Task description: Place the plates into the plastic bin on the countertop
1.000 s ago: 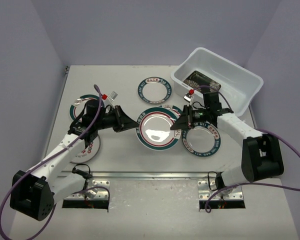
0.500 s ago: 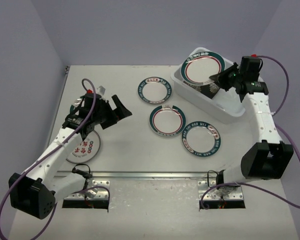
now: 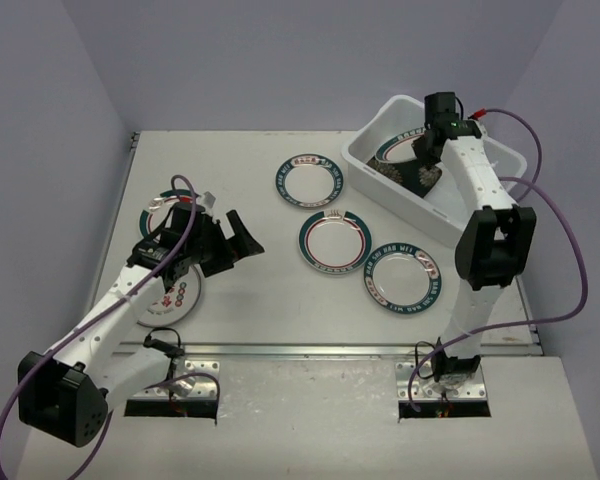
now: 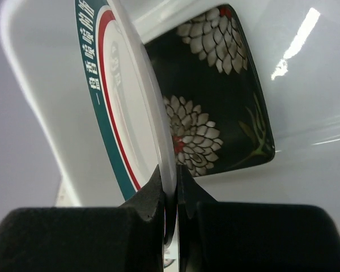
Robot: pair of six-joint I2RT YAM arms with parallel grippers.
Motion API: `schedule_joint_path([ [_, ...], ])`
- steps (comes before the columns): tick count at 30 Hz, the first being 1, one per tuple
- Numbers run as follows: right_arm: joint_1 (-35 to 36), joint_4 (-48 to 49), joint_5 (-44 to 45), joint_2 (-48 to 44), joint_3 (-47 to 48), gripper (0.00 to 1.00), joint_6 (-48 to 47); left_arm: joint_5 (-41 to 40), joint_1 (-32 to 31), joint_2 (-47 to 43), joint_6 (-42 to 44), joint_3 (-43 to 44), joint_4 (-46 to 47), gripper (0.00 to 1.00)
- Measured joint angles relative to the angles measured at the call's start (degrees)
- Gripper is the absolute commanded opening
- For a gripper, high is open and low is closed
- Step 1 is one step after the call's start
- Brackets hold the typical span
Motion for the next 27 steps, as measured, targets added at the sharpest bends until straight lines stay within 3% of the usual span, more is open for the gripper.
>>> schedule_joint_path([
  [8,2.4,0.07,1.72,2.82,-3.18,0.01,-3.26,2.25,0.0,2.58,1.84,0.02,0.08,1.0],
  [10,2.15,1.1,1.64,2.97,-4.48,0.15,-5.41,2.92,0.0,3.39,2.27,0.02,0.13,1.0],
  [13,1.73,2.88,0.68,3.03,-5.87,0.45,-8.33,3.4,0.0,4.02,2.66,0.02,0.22,1.0],
  [17,0.77,4.27,-3.87,3.14,-6.37,0.57,-11.44,3.94,0.0,4.96,3.34,0.02,0.73,1.0],
  [20,0.31,2.69,-6.33,4.1,-5.97,0.71,-12.49,4.5,0.0,6.73,3.96,0.04,1.18,1.0],
  [27,-0.33,-7.27,-7.06,11.69,0.3,0.83,-13.34,5.65,0.0,10.72,5.66,0.06,1.39,1.0],
])
